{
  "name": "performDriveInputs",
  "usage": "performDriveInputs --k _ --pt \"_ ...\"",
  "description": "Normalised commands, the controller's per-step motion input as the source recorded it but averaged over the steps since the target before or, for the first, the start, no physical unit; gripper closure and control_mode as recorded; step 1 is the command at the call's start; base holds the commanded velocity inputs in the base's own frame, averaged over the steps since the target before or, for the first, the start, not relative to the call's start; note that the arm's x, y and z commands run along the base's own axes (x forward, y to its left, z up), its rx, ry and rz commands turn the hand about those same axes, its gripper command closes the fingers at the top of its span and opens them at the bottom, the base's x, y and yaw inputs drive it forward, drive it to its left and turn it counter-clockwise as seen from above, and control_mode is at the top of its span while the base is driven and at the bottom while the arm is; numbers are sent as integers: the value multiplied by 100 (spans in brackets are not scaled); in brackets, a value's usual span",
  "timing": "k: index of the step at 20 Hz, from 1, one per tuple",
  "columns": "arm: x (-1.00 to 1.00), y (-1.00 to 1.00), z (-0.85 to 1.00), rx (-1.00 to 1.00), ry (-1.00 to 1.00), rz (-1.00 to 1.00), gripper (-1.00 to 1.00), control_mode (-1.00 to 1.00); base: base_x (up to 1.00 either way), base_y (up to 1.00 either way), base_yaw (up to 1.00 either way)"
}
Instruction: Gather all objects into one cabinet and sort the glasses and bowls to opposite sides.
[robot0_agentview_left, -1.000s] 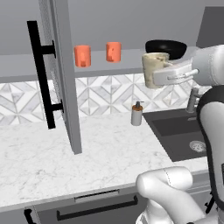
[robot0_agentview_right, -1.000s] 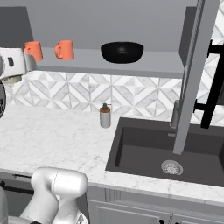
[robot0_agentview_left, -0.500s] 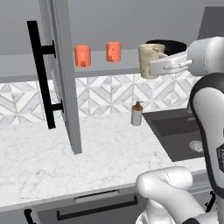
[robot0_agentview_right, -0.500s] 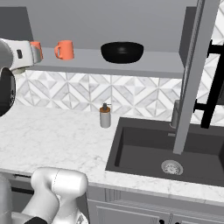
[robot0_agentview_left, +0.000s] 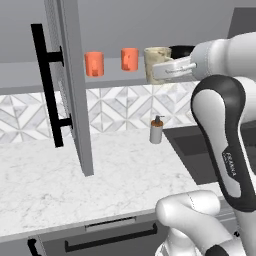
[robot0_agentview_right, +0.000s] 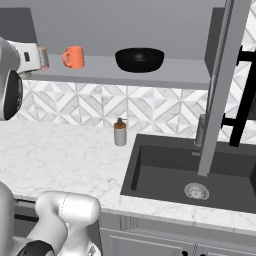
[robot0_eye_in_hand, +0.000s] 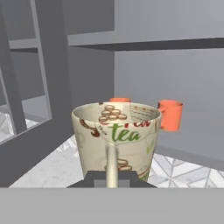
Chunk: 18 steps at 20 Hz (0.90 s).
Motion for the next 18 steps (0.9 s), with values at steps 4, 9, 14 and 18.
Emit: performDriveInputs --k 4,9,14,18 --pt "39 19 -1 0 0 0 100 -100 0 0 0" --pt "13 2 -42 0 0 3 100 -100 0 0 0" --pt "23 0 -19 2 0 2 100 -100 0 0 0" --pt "38 0 21 1 -3 0 100 -100 0 0 0"
